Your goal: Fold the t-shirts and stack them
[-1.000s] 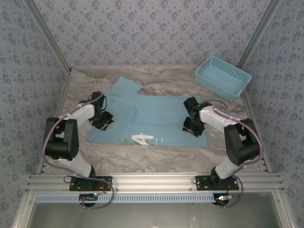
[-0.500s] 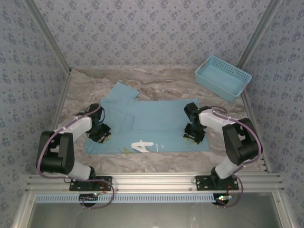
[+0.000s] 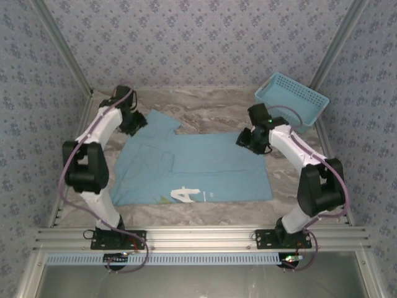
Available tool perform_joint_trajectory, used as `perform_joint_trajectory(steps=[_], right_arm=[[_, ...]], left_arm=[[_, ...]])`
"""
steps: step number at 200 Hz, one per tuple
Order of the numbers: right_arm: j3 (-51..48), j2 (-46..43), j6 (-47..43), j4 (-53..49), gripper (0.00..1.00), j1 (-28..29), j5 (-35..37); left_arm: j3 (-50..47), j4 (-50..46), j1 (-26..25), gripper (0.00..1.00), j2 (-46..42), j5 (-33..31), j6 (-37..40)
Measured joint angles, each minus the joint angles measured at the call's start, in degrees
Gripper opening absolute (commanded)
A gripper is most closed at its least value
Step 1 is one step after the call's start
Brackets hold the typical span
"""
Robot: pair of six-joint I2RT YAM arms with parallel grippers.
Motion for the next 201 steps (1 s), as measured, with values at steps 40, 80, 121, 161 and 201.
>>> perform_joint_trajectory(steps=[40,80,121,161,201], right_arm=[[6.9,6.5,-5.0,3.3,0.56,-3.8,-4.5],[8.2,6.9,-5.6,3.6,0.56,-5.2,-6.5],[8.2,6.8,-5.6,3.5,0.56,-5.5,-7.4],[5.8,4.8,-5.5,3.6,0.55,-6.5,-8.2],[3.6,3.8,-5.5,3.8,0.55,-7.1,-8.9]], left_arm=[[21.4,0.1,0.2,0.44,17.3,-1.7,3.4],[35.1,0.2,0.2,0.44,29.4,-3.8,4.0],[46.9,0.6,0.1,0.43,40.0,-5.7,4.1],[54.5,-0.2,-0.5,0.43,46.5,-7.5,5.0],[56.1,-2.2,-2.5,0.41,47.1,-8.9,5.0]])
